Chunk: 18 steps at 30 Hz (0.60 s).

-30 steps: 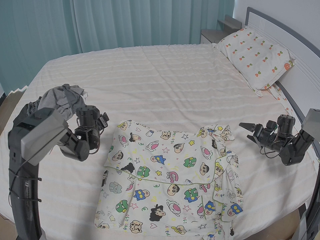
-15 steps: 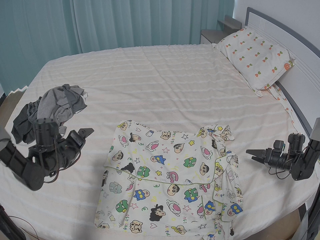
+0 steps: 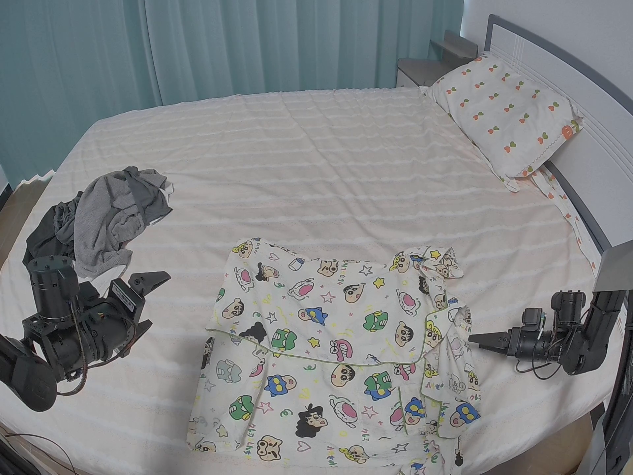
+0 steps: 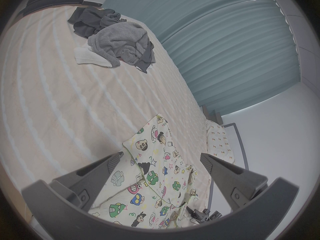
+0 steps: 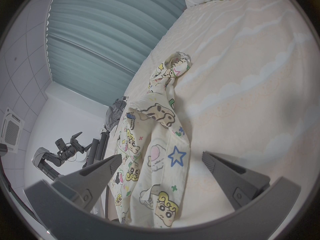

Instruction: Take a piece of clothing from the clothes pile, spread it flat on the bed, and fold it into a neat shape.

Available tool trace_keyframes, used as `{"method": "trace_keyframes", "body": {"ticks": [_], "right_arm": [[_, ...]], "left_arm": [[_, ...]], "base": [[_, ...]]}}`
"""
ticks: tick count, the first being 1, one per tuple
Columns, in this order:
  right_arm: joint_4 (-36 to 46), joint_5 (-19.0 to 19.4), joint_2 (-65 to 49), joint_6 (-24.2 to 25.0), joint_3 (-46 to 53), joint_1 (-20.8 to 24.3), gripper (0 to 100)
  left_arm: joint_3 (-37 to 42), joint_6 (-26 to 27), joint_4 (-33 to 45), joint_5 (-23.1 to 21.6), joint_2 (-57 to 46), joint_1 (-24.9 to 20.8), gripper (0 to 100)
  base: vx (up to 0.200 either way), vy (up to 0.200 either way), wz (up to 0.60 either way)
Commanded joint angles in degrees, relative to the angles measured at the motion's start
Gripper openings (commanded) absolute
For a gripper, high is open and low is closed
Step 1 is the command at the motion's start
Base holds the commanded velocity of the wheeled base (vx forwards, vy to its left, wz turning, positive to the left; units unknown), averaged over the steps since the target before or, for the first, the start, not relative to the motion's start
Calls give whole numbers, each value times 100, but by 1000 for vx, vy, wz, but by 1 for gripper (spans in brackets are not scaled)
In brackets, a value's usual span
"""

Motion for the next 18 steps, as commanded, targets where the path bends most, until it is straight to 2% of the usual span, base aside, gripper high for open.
{"method": "trace_keyframes", "body": {"ticks": [1,18], "right_arm": [[-6,-28,218,-8,-111,72,100],[-32,-72,516,1,-761,143,100]], "left_arm": [[4,-6,-2,-1,4,-10,100],[4,-129,-2,-1,12,-19,100]], "base": [[0,0,0],[0,0,0]]}}
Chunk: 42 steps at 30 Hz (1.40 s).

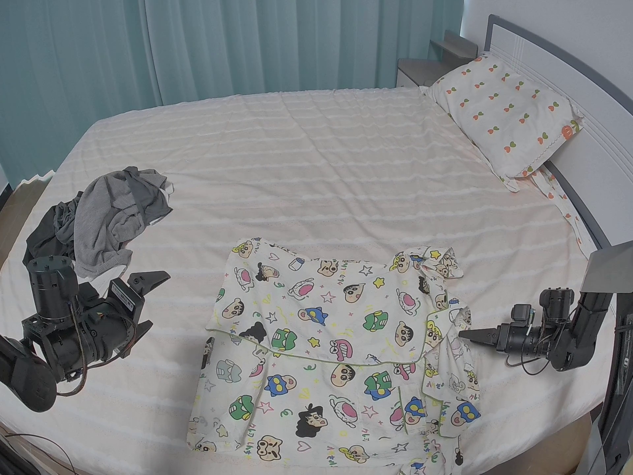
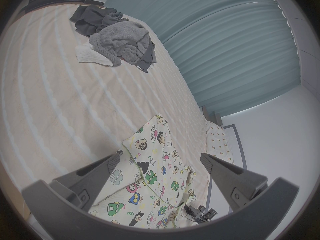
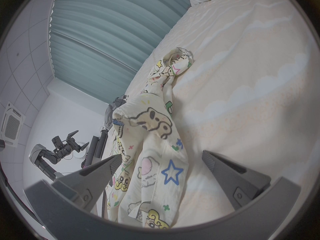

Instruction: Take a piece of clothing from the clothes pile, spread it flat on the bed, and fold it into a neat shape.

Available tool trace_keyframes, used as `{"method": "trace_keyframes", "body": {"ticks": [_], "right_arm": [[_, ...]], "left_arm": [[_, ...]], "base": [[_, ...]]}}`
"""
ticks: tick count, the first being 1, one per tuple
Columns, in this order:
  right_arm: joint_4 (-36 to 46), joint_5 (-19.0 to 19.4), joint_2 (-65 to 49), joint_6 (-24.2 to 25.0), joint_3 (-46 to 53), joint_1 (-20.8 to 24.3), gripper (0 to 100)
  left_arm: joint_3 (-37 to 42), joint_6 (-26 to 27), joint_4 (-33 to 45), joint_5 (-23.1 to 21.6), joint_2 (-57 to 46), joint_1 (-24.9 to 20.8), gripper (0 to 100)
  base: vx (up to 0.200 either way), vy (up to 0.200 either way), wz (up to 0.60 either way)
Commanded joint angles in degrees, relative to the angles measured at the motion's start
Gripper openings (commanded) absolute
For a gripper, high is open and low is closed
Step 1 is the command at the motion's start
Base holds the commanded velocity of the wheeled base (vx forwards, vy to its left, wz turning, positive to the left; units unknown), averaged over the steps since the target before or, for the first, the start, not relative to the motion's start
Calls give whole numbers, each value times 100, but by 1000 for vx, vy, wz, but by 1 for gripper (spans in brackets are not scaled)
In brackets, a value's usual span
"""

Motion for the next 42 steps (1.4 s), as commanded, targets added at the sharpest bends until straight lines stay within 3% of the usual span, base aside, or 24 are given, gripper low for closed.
{"method": "trace_keyframes", "body": {"ticks": [1,2,18,28,42], "right_arm": [[-4,-11,103,1,-100,0,100],[-4,-11,103,1,-100,0,0],[-654,-37,218,36,14,-79,0],[-1586,-46,95,361,374,-562,0],[-1736,-90,77,511,392,-931,0]], "left_arm": [[0,-5,-2,1,28,-8,100],[0,-5,-2,1,28,-8,100],[8,-14,-2,10,28,-8,100],[8,-5,-2,19,28,-8,100],[8,22,-2,54,28,-8,100]], "base": [[0,0,0],[0,0,0],[0,0,0],[0,0,0],[0,0,0]]}}
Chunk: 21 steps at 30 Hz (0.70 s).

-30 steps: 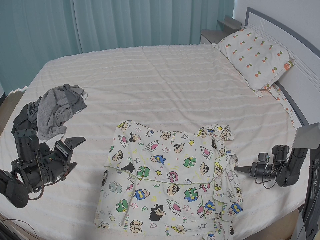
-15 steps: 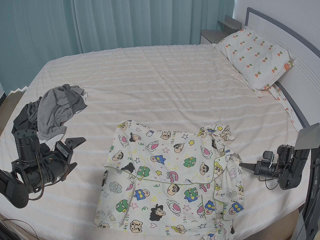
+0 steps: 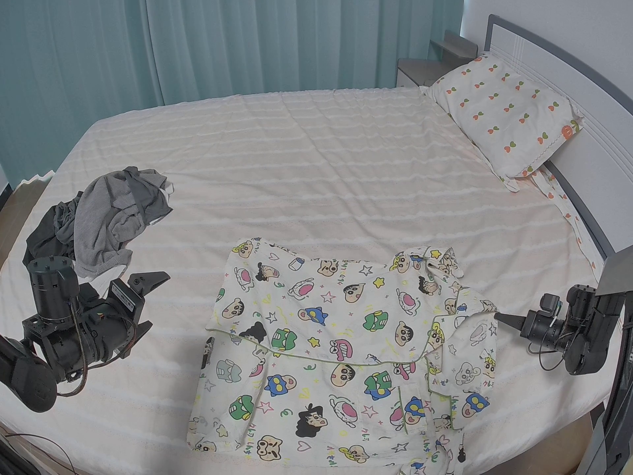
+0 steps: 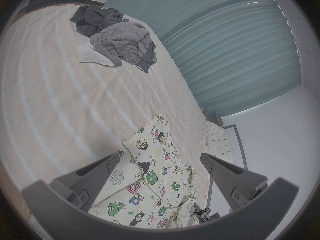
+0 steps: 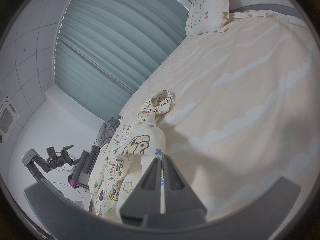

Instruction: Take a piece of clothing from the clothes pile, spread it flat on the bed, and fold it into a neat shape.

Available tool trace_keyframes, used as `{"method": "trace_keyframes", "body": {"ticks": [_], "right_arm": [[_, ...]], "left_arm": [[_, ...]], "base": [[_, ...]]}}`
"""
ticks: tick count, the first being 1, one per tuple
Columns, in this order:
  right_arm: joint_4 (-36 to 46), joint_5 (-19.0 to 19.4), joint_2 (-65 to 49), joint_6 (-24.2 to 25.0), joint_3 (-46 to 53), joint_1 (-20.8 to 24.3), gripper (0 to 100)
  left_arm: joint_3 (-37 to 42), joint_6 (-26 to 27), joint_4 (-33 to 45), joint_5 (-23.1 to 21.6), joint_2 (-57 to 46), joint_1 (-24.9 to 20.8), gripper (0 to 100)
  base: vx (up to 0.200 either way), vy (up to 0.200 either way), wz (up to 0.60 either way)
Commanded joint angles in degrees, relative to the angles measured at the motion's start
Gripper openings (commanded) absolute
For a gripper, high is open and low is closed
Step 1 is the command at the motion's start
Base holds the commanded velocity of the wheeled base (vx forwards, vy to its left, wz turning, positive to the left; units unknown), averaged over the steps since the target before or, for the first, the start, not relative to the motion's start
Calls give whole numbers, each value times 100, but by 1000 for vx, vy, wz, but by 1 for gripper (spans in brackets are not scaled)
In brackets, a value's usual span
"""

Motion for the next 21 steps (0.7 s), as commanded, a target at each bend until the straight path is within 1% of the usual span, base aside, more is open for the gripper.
{"method": "trace_keyframes", "body": {"ticks": [1,15,21], "right_arm": [[8,-2,-12,-4,-20,-79,0],[69,-2,14,-4,-266,-395,0],[307,-2,23,-4,-494,-518,0]], "left_arm": [[0,0,-2,0,17,0,100],[9,0,-2,9,26,9,100],[9,0,6,9,26,9,100]], "base": [[0,0,0],[0,0,0],[0,0,0]]}}
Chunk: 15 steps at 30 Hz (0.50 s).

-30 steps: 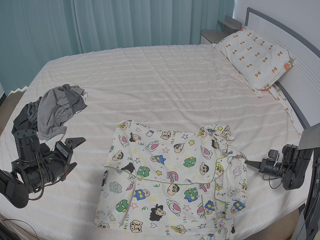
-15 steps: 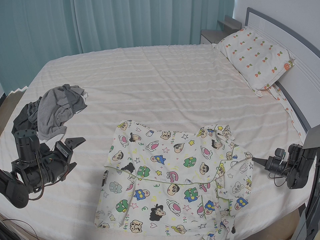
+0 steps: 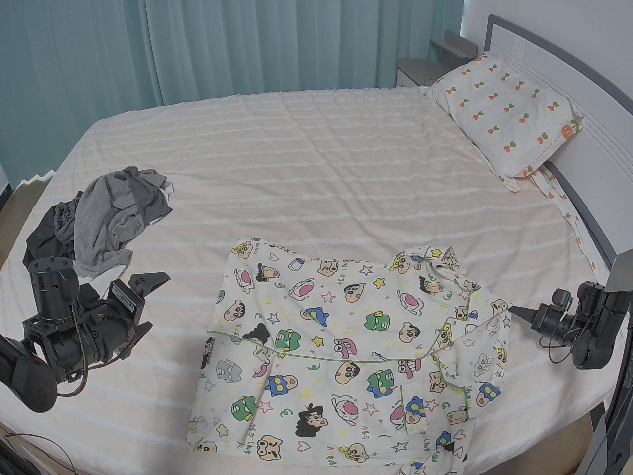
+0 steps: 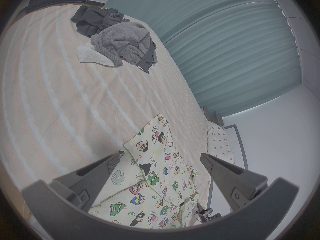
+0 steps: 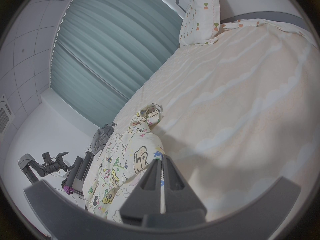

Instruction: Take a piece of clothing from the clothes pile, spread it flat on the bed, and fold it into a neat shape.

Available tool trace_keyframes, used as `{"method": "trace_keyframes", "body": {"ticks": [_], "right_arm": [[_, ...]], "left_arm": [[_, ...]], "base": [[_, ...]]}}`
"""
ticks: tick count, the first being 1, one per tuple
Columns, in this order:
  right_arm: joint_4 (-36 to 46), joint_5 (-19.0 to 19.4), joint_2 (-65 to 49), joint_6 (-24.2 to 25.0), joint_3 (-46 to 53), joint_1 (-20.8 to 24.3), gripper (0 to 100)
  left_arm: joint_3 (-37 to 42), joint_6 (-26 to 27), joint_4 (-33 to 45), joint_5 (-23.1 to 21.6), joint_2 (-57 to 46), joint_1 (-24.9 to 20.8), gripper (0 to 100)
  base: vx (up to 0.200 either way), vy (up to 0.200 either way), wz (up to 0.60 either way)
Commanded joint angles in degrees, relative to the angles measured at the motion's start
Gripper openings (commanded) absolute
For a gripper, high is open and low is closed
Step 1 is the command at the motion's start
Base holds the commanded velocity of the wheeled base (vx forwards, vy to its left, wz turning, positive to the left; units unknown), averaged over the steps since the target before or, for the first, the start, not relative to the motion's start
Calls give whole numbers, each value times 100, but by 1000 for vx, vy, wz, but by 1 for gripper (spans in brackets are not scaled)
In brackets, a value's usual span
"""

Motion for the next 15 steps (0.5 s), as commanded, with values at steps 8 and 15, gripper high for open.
{"method": "trace_keyframes", "body": {"ticks": [8,15], "right_arm": [[407,0,19,10,-571,-253,0],[407,-167,54,10,-712,-350,0]], "left_arm": [[44,7,-5,-8,156,-8,100],[220,-2,4,1,252,-448,100]], "base": [[0,0,0],[0,0,0]]}}
